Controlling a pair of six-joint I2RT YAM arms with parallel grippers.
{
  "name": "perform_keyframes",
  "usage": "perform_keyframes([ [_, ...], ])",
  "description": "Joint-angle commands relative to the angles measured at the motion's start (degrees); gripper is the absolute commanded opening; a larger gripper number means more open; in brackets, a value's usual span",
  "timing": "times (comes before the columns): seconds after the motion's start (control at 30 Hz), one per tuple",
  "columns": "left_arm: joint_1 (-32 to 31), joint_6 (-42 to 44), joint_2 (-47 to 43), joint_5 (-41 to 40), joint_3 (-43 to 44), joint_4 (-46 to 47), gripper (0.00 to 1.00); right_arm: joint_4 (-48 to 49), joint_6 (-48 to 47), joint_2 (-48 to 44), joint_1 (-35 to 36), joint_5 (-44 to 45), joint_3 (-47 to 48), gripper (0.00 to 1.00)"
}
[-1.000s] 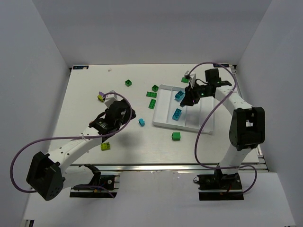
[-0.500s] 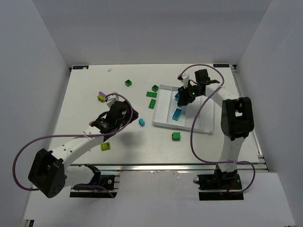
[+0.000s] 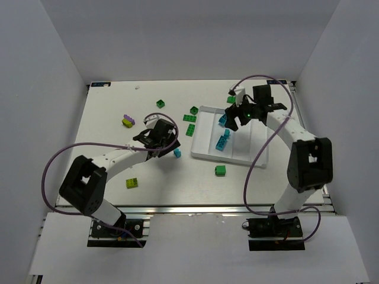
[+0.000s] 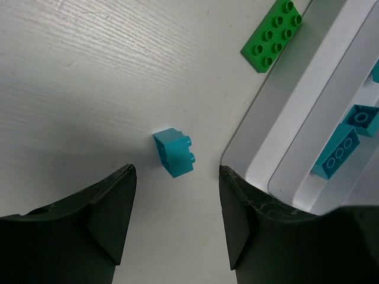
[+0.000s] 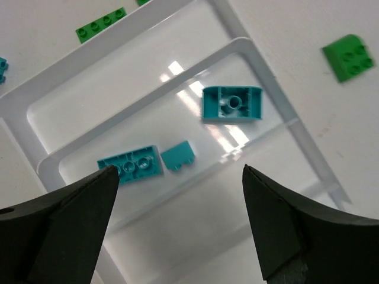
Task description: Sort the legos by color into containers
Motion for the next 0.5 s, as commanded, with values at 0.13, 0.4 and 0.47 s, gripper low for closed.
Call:
perform_keyframes([
  [0.13, -1.0, -1.9, 7.0, -0.8, 8.7, -7.8, 0.65, 12.2, 0.8, -12.6, -5.4, -5.3, -7.1, 0.61],
  [0.4, -2.9, -2.1, 13.3, -0.4, 12.6, -9.1, 0.65, 3.1, -4.6, -15.3, -5.9, -16.0, -9.2, 0.3],
  [0.47, -3.1, -2.2, 15.7, -0.8, 14.4, -10.5, 0.65, 2.9, -4.4, -15.8, -5.8, -16.0, -9.8, 0.31],
])
